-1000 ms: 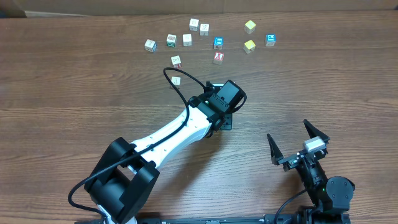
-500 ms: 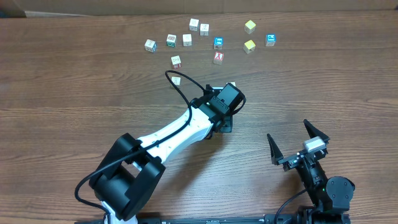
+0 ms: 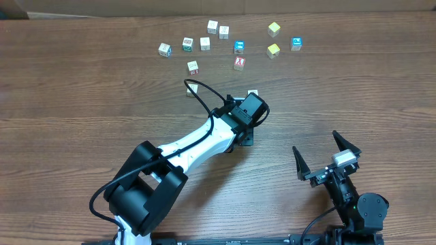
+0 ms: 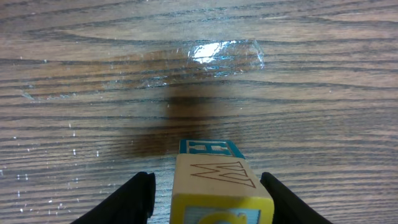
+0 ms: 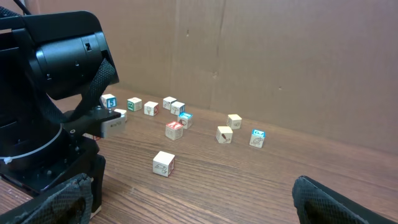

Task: Form a tower
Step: 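Lower the yellow S block onto the green H block and release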

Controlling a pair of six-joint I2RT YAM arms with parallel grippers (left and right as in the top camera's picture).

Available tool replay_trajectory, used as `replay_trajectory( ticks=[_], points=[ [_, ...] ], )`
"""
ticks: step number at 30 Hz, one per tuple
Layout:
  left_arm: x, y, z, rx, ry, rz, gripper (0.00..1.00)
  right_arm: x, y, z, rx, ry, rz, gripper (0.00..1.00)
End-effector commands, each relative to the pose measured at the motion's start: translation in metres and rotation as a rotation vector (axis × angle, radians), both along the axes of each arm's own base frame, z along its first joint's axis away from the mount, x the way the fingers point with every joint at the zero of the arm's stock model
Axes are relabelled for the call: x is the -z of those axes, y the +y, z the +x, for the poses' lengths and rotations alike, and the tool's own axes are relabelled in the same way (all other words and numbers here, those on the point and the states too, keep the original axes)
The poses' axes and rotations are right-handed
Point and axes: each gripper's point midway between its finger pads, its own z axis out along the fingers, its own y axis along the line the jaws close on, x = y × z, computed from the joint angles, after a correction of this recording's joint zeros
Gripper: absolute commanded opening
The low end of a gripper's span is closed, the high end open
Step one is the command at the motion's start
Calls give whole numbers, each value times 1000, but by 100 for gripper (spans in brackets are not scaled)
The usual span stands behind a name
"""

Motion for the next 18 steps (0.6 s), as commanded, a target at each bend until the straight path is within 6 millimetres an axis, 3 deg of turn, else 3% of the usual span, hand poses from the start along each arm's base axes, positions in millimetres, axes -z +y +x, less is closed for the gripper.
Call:
replay_trajectory(
  ticks=[1, 6, 18],
  points=[
    [7, -2, -6, 5, 21, 1, 47, 3, 0, 0, 1, 1, 6, 100],
    [7, -2, -5, 5, 19, -1, 46, 3, 0, 0, 1, 1, 6, 100],
    [7, -2, -5, 5, 18, -1, 34, 3, 0, 0, 1, 1, 6, 100]
  ],
)
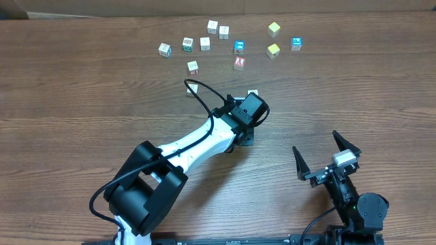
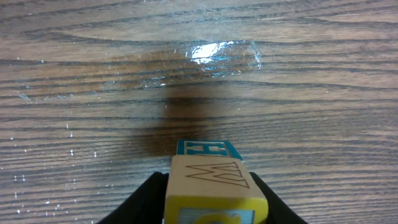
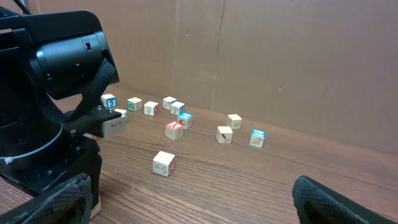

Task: Form a tower
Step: 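Lower the yellow S block onto the green H block and release, then raise the left gripper away from the two-block stack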

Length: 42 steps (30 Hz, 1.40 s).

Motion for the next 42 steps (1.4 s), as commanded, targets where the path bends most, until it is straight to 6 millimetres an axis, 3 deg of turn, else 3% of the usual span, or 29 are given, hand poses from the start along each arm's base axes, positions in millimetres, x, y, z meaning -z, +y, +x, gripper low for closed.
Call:
replay_trajectory(
  ticks=[1, 5, 8, 17, 20, 23, 31, 34, 35, 39, 42],
  points=[
    [7, -1, -6, 3, 19, 4, 33, 3, 0, 0, 1, 1, 6, 100],
    [7, -1, -6, 3, 19, 5, 32, 3, 0, 0, 1, 1, 6, 100],
    [7, -1, -6, 3, 19, 5, 42, 3, 0, 0, 1, 1, 6, 100],
    [7, -1, -5, 10, 17, 5, 59, 3, 0, 0, 1, 1, 6, 100],
    [3, -4, -1, 47, -8, 5, 72, 3, 0, 0, 1, 1, 6, 100],
    [-10, -8, 11, 66, -50, -1, 77, 3, 0, 0, 1, 1, 6, 100],
    [-73, -12, 55, 35, -150, -59, 78, 3, 0, 0, 1, 1, 6, 100],
    [-86, 0, 69, -3, -159, -62, 68, 3, 0, 0, 1, 1, 6, 100],
    [-87, 6, 73, -17, -158, -60, 61, 3, 0, 0, 1, 1, 6, 100],
    [-80, 38, 76, -76, -107, -18, 19, 3, 0, 0, 1, 1, 6, 100],
    [-72, 61, 67, -105, -28, 21, 8, 3, 0, 0, 1, 1, 6, 100]
  ],
)
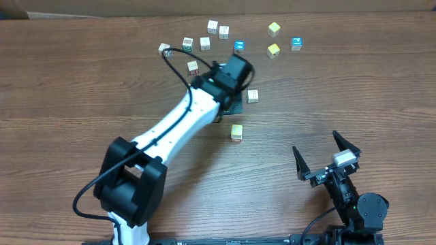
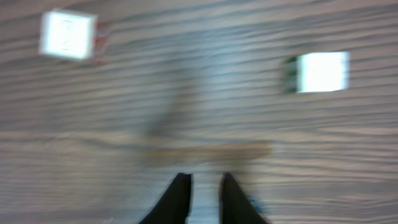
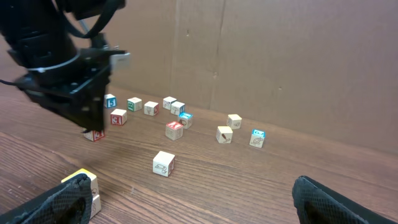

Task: Form a tower
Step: 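Raise the left gripper away from the two-block stack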

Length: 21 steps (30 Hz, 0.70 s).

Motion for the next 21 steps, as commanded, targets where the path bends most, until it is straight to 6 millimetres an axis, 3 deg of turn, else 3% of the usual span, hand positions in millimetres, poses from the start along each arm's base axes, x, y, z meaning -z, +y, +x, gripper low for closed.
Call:
replay_trajectory(
  ticks=[1, 8, 13, 21],
  points=[
    [-4, 19, -2, -22, 37, 15, 4, 3, 0, 0, 0, 1, 5, 100],
    [24, 27, -25, 21, 151, 24, 4, 3, 0, 0, 0, 1, 5, 100],
    [45, 17, -37, 44, 200, -36, 4, 3, 0, 0, 0, 1, 5, 100],
    [52, 11, -46, 57, 236, -76, 4, 3, 0, 0, 0, 1, 5, 100]
  ],
)
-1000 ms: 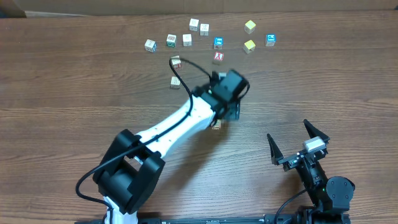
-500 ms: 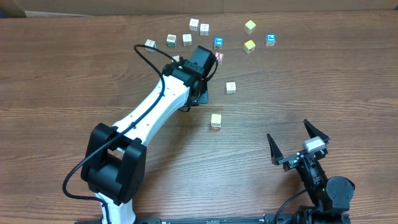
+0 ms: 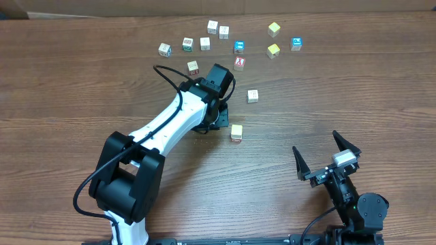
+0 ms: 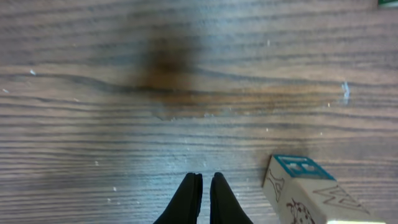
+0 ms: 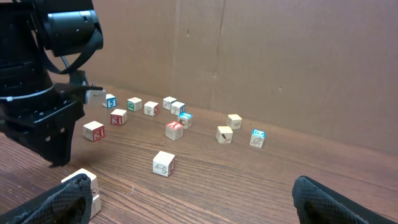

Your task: Form a tower

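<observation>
A two-block stack [image 3: 236, 132] with a yellowish top stands mid-table. It shows again as the stack [image 4: 305, 194] at the lower right of the left wrist view, and as the stack [image 5: 82, 186] low on the left of the right wrist view. My left gripper [image 4: 203, 183] is shut with nothing in it, low over bare wood just left of the stack. From overhead the left gripper [image 3: 214, 120] lies under its wrist. My right gripper [image 3: 315, 143] rests open and empty at the near right; the right gripper [image 5: 189, 186] faces the blocks.
A loose white block [image 3: 253, 95] lies behind the stack. Several more small blocks [image 3: 238, 47] are scattered along the table's far side, with a red-marked one [image 3: 239, 63] nearest. A cardboard wall [image 5: 261, 56] closes off the back.
My left gripper, still shut and empty, was farther back among the loose blocks. Now it is nearer, just left of the stack. The stack and right arm are unchanged.
At first my left gripper was open around the stack's upper block. Then its fingers were closed in on that block. Later it was away at the back, shut and empty, and the two-block stack stood alone. Now it is beside the stack.
</observation>
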Controlling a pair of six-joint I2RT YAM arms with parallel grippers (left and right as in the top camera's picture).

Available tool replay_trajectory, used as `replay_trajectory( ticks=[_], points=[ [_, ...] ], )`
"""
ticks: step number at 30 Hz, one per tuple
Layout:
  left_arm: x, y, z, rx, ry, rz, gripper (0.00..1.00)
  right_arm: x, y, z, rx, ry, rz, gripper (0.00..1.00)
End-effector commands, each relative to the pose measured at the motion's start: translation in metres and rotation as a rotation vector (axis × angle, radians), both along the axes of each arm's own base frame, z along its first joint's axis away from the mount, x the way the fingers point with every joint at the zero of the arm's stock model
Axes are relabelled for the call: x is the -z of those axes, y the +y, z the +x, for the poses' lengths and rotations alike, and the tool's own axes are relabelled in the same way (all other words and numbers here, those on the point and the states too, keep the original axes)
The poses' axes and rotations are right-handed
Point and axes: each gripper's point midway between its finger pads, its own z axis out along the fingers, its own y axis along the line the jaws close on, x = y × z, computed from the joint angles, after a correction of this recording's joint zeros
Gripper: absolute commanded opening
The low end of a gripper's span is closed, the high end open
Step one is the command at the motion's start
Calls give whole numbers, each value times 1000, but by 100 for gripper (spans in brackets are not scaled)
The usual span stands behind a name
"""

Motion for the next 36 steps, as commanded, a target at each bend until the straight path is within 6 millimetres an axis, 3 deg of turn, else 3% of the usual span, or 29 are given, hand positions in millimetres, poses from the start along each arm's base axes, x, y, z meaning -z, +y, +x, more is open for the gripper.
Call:
replay_trajectory(
  ticks=[1, 16, 26, 36],
  points=[
    [5, -9, -8, 34, 39, -43, 4, 3, 0, 0, 0, 2, 6, 100],
    [17, -20, -19, 62, 55, -80, 4, 3, 0, 0, 0, 2, 6, 100],
    [15, -35, -22, 99, 33, -93, 4, 3, 0, 0, 0, 2, 6, 100],
    [15, -36, -22, 102, 32, -90, 4, 3, 0, 0, 0, 2, 6, 100]
  ],
)
